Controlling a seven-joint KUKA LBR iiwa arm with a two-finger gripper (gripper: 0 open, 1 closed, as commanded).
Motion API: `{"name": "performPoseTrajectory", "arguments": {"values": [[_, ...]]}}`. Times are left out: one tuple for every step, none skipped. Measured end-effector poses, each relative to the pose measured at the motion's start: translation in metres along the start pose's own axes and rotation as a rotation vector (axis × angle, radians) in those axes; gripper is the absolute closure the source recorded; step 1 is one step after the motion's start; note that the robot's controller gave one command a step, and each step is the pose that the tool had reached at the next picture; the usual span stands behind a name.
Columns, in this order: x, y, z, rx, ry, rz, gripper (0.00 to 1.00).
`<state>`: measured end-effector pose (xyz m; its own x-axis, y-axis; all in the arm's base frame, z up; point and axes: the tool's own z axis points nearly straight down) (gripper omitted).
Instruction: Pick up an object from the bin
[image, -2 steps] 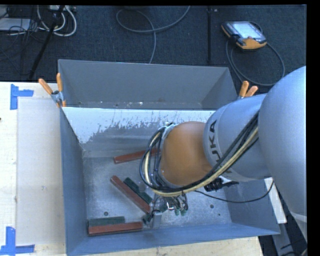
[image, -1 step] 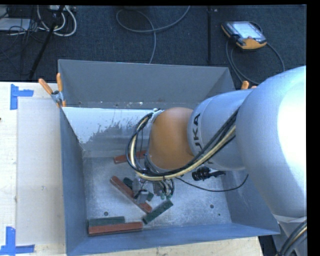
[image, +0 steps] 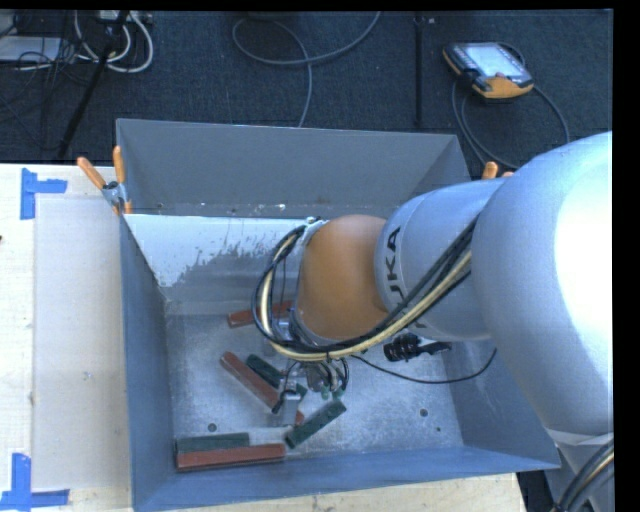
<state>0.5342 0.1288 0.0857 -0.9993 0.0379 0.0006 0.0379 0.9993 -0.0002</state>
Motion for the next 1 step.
{"name": "performPoseTrajectory", "arguments": {"values": [[0.0,0.0,0.0,0.0,0.0,0.0,0.0]]}}
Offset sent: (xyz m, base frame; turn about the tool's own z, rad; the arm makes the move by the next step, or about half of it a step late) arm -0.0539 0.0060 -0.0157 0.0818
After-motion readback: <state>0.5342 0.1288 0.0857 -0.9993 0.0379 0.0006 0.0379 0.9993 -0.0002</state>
